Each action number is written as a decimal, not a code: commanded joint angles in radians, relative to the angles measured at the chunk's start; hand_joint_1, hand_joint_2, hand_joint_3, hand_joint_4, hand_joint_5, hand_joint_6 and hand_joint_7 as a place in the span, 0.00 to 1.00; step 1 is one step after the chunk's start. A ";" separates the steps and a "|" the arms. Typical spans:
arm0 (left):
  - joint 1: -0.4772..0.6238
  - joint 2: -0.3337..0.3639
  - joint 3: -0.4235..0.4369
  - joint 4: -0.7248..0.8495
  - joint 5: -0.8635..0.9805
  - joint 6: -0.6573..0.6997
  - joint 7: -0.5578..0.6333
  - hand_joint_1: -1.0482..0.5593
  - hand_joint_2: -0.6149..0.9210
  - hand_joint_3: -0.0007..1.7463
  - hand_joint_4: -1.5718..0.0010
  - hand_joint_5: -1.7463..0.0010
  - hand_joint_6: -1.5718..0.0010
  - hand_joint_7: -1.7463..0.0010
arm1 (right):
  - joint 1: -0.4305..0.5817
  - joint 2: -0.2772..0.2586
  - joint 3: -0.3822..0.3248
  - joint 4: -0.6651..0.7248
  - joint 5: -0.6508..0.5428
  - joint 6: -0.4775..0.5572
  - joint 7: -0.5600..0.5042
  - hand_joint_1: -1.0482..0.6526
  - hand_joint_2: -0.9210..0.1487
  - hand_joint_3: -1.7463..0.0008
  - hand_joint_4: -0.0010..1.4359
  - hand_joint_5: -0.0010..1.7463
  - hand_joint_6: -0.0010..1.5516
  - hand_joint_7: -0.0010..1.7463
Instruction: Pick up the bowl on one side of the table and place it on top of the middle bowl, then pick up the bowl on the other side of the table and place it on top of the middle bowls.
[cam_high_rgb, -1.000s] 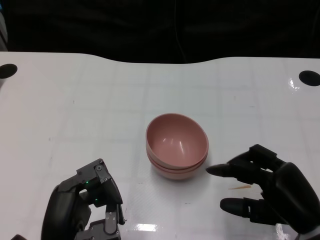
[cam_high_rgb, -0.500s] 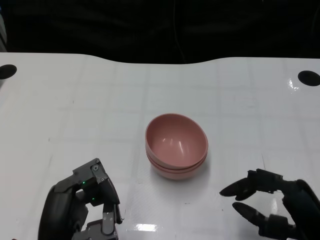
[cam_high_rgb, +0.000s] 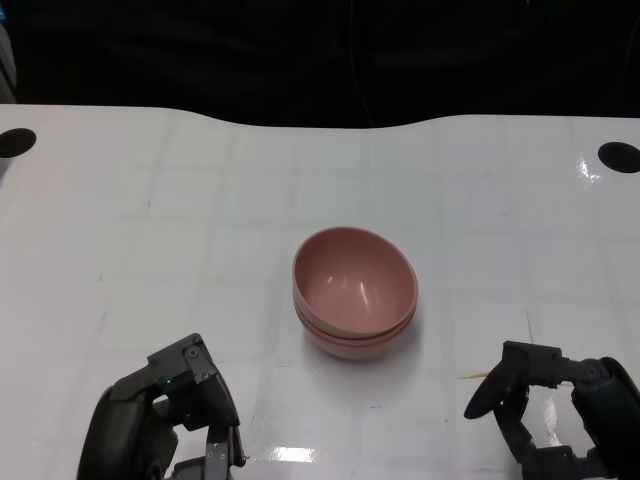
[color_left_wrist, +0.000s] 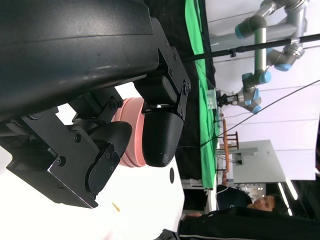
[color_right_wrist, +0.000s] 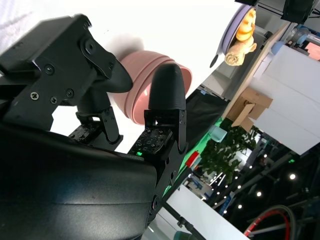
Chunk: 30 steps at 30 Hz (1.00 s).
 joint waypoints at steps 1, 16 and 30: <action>-0.007 0.016 0.008 -0.002 -0.013 0.009 -0.012 0.65 0.59 0.91 0.39 0.00 0.47 0.06 | -0.018 0.013 -0.018 0.016 -0.015 -0.003 0.000 0.67 0.75 0.01 0.69 1.00 0.61 0.83; -0.030 0.026 0.016 0.026 -0.007 -0.006 -0.010 0.64 0.57 0.93 0.37 0.00 0.44 0.09 | -0.065 0.044 -0.032 0.084 0.031 -0.020 0.057 0.65 0.76 0.00 0.72 1.00 0.59 0.89; -0.014 0.027 0.026 0.024 -0.004 -0.021 -0.008 0.66 0.58 0.92 0.38 0.00 0.45 0.09 | -0.086 0.067 -0.042 0.088 0.073 -0.007 0.127 0.70 0.73 0.00 0.71 1.00 0.58 0.88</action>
